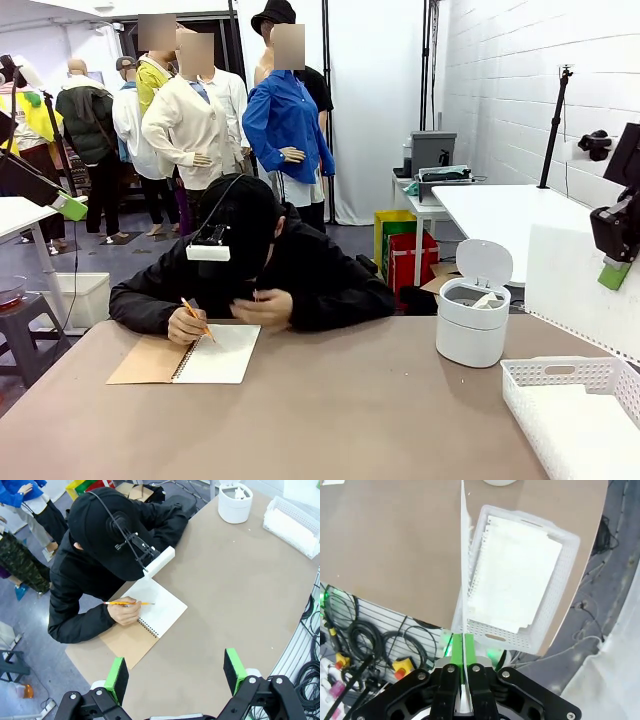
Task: Sort the paper based on its condition.
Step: If a person hands you a paper, place it in the Organizing basket , and if it's crumpled, put it in the Trash can.
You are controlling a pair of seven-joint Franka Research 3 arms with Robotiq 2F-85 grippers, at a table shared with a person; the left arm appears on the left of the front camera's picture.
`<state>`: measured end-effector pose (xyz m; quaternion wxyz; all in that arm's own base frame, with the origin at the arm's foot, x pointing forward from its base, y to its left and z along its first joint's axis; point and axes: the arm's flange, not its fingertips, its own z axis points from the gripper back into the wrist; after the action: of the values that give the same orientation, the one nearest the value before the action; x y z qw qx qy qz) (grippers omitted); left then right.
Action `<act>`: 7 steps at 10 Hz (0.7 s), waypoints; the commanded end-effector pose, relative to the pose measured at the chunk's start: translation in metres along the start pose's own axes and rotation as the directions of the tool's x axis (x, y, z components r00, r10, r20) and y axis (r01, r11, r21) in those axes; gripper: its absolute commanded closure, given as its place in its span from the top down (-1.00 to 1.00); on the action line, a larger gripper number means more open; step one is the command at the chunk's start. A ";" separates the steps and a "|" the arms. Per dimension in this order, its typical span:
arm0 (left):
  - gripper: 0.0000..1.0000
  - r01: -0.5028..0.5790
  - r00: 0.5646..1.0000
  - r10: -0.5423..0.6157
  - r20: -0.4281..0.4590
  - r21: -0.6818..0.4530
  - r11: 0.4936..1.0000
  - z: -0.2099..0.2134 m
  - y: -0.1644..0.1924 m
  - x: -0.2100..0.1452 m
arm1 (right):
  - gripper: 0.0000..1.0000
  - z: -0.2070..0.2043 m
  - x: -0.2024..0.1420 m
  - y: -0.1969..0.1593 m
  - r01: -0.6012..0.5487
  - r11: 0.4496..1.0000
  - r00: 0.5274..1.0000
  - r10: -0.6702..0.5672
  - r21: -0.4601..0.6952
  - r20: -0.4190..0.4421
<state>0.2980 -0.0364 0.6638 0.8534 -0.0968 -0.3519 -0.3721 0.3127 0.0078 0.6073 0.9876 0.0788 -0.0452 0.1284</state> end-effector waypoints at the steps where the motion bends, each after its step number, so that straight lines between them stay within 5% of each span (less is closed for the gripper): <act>1: 1.00 -0.003 1.000 0.003 0.005 0.003 1.000 0.000 0.001 -0.001 | -1.00 0.001 0.001 0.003 -0.021 1.000 1.000 0.021 -0.004 0.005; 7: 1.00 -0.003 1.000 0.003 0.005 0.003 1.000 0.000 0.001 -0.001 | -1.00 -0.021 0.011 -0.010 0.007 1.000 1.000 -0.007 0.014 -0.003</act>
<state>0.2979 -0.0364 0.6639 0.8534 -0.0968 -0.3520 -0.3721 0.3155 0.0086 0.6037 0.9872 0.0802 -0.0440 0.1306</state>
